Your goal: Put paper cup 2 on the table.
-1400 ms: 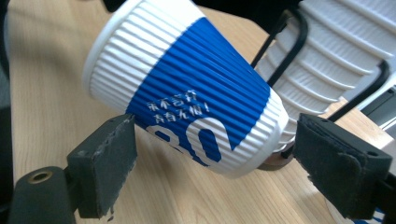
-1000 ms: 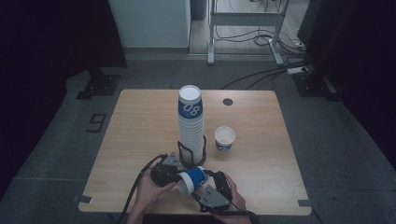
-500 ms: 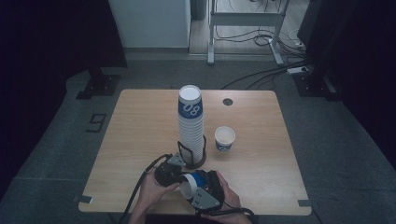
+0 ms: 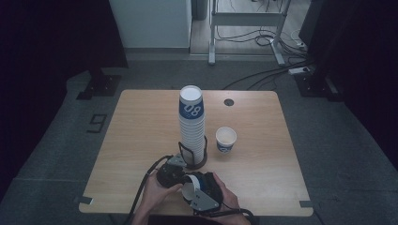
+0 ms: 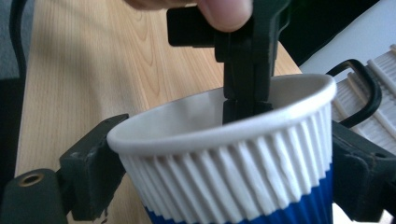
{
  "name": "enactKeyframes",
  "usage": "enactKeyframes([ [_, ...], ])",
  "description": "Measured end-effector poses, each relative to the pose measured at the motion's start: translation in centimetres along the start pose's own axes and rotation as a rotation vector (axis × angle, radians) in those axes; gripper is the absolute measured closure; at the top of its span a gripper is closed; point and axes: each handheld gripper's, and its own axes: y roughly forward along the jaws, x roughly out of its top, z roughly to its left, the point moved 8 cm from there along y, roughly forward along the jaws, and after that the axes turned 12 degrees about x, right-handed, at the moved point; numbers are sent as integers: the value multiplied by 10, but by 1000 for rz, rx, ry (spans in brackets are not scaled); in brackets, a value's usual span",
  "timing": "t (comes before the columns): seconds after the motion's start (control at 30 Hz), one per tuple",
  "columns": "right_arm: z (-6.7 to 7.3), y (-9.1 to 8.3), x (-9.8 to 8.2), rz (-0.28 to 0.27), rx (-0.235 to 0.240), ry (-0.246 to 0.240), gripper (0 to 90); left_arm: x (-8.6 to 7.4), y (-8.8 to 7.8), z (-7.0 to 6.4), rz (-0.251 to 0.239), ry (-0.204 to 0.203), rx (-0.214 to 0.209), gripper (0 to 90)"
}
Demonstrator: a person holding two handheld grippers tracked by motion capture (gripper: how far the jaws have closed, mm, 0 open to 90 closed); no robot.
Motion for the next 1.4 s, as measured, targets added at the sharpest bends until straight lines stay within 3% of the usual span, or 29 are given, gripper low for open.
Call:
enactKeyframes([
  [0.3,-3,-1,0,-27,-7,58,156,0,-3,3,-77,-52,-15,828],
  [0.53,-7,-5,0,-59,-17,97,165,1,-4,4,-117,-58,-3,771],
  [0.57,-8,-6,-1,-65,-22,108,165,1,-5,5,-141,-75,-5,730],
  [0.63,-10,-7,-3,-82,-20,138,165,1,-6,8,-164,-90,33,624],
  [0.7,-11,-9,-6,-90,-23,161,166,1,-6,8,-176,-91,38,605],
  [0.73,-12,-9,-7,-96,-23,174,166,1,-7,11,-201,-106,59,586],
  [0.8,-14,-11,-9,-106,-27,195,166,1,-8,12,-225,-126,59,548],
  [0.97,-18,-14,-12,-122,-33,239,168,0,-9,12,-251,-121,76,417],
  [1.1,-20,-14,-14,-128,-30,271,168,-2,-10,15,-275,-141,108,284],
  [1.17,-21,-14,-18,-129,-33,292,168,-3,-11,15,-294,-131,127,270],
  [1.23,-22,-15,-21,-120,-36,309,168,-4,-12,17,-314,-147,134,245],
  [1.33,-26,-16,-27,-129,-40,353,168,-4,-17,22,-347,-158,181,192],
  [1.4,-29,-17,-32,-128,-46,377,168,-4,-21,23,-371,-165,178,178],
])
